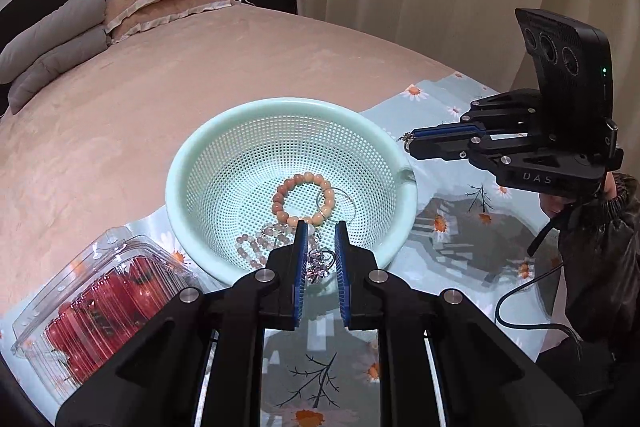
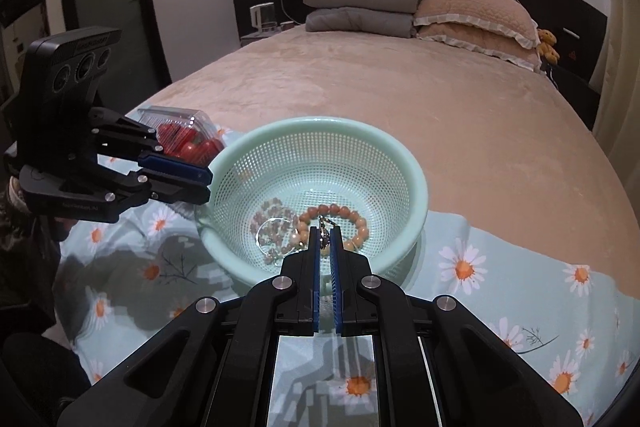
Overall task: Organize jewelry
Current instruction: 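Carry both silver earrings with both tools over the green basket, then open both tools to drop the earrings into the basket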
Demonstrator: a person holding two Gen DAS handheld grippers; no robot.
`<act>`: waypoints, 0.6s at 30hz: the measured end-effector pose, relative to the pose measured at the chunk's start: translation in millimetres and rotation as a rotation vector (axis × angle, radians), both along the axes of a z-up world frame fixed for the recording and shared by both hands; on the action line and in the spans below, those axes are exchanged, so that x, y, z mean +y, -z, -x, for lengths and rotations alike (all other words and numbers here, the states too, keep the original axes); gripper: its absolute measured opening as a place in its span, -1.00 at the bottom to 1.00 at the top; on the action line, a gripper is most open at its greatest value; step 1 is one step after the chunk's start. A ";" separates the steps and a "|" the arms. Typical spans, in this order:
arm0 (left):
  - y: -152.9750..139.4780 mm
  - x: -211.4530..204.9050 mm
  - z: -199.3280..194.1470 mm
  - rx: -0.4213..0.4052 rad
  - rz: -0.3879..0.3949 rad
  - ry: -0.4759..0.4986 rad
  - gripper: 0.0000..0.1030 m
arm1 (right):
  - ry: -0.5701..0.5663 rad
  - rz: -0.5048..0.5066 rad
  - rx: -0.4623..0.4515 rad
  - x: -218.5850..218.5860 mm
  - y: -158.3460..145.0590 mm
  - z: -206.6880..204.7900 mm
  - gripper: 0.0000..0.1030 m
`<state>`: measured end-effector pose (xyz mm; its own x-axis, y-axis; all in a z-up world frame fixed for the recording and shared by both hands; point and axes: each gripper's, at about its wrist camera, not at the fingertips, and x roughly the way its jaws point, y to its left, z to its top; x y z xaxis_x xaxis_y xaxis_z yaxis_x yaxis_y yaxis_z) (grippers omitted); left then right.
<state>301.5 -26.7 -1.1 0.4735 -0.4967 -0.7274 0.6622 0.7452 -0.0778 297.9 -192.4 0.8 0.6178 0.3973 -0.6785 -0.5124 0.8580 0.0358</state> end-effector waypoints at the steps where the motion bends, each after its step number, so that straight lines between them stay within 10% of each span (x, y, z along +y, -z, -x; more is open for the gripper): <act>1: 2.7 -0.2 -1.8 0.004 -0.007 -0.004 -0.73 | -0.002 0.001 0.008 0.9 2.5 -1.3 -0.91; 18: 25.6 -5.4 -23.3 0.053 -0.049 -0.013 -0.72 | -0.028 0.014 0.010 12.5 17.9 -13.5 -0.87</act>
<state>324.8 -32.2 -26.7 0.4397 -0.4536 -0.7752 0.6480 0.7578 -0.0759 311.4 -179.9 -17.1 0.5997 0.4052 -0.6900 -0.5363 0.8435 0.0292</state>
